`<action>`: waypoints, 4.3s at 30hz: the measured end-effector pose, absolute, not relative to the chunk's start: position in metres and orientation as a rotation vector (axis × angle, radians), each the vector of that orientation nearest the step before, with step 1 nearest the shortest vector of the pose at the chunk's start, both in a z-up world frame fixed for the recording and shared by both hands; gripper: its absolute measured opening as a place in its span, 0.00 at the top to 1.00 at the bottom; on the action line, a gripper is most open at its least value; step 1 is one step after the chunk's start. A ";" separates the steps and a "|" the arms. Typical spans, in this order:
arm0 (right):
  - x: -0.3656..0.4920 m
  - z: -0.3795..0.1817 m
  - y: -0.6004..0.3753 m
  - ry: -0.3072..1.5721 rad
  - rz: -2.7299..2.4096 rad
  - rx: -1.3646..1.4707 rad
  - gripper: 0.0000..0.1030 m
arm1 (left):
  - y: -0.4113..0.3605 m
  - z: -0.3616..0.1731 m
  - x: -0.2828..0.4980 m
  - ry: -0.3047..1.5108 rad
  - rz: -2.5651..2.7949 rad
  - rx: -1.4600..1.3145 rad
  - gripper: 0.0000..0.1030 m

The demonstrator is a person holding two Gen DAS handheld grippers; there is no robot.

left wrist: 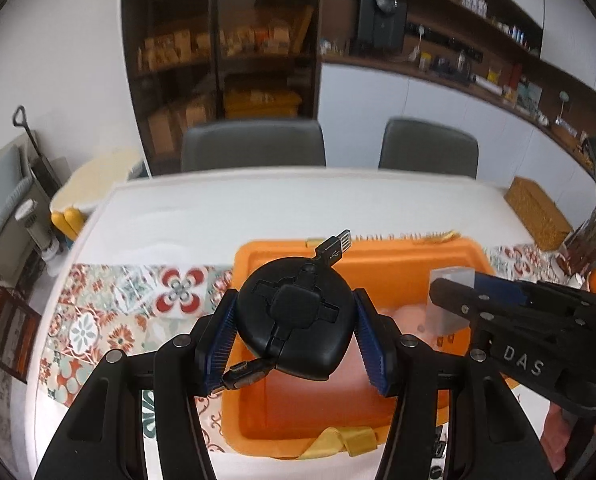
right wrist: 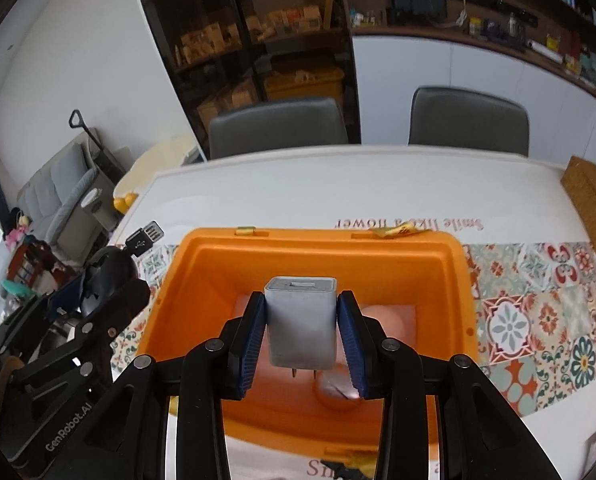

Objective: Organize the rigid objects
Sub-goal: 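Lower both grippers into the crate and open them to release the items, then move both open grippers back toward the remaining items on the table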

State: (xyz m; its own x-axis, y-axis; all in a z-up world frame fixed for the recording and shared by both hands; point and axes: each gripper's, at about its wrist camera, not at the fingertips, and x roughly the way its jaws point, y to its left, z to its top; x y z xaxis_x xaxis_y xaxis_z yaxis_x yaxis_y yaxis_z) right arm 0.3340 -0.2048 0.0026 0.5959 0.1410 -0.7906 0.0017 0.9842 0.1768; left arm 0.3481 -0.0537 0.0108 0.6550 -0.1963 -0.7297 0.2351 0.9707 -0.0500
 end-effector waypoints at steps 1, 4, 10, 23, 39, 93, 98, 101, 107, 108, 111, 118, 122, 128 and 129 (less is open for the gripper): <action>0.339 -0.001 -0.206 0.948 0.079 0.172 0.64 | -0.055 0.007 0.353 0.844 -0.244 0.048 0.46; 0.353 -0.015 -0.209 1.001 0.087 0.178 0.64 | -0.060 -0.002 0.363 0.873 -0.241 0.065 0.46; 0.377 -0.041 -0.210 1.089 0.084 0.161 0.64 | -0.075 -0.024 0.382 0.957 -0.261 0.116 0.46; 0.397 -0.079 -0.217 1.203 0.059 0.169 0.64 | -0.086 -0.060 0.408 1.111 -0.239 0.138 0.46; 0.401 -0.087 -0.213 1.227 0.050 0.164 0.64 | -0.088 -0.058 0.412 1.107 -0.196 0.151 0.40; 0.250 0.015 -0.230 0.957 -0.100 0.185 0.25 | -0.050 0.020 0.277 0.887 -0.151 0.090 0.04; 0.231 0.013 -0.236 0.947 -0.116 0.206 0.25 | -0.053 0.019 0.263 0.895 -0.173 0.073 0.04; 0.220 0.010 -0.241 0.941 -0.126 0.228 0.25 | -0.055 0.017 0.255 0.908 -0.190 0.051 0.04; 0.204 0.003 -0.248 0.941 -0.140 0.250 0.25 | -0.061 0.011 0.243 0.922 -0.205 0.048 0.04; 0.201 0.002 -0.250 0.944 -0.140 0.254 0.25 | -0.063 0.009 0.240 0.924 -0.209 0.048 0.04; 0.194 -0.002 -0.254 0.949 -0.147 0.262 0.25 | -0.066 0.005 0.235 0.932 -0.220 0.052 0.04; 0.183 -0.012 -0.258 0.969 -0.147 0.262 0.25 | -0.078 -0.004 0.224 0.948 -0.247 0.064 0.04; 0.176 -0.019 -0.260 0.976 -0.145 0.268 0.25 | -0.085 -0.013 0.219 0.970 -0.260 0.072 0.04; 0.167 -0.036 -0.268 1.016 -0.152 0.296 0.25 | -0.089 -0.030 0.215 1.017 -0.252 0.077 0.04; 0.166 -0.039 -0.269 1.021 -0.151 0.299 0.25 | -0.090 -0.033 0.214 1.025 -0.250 0.080 0.04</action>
State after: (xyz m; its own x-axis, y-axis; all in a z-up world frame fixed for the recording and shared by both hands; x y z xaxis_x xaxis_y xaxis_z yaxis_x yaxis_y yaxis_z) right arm 0.1660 -0.2686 -0.0386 0.5169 0.0150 -0.8559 0.2621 0.9490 0.1750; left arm 0.2136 -0.0902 -0.0332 0.4932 -0.1686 -0.8534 0.2436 0.9686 -0.0506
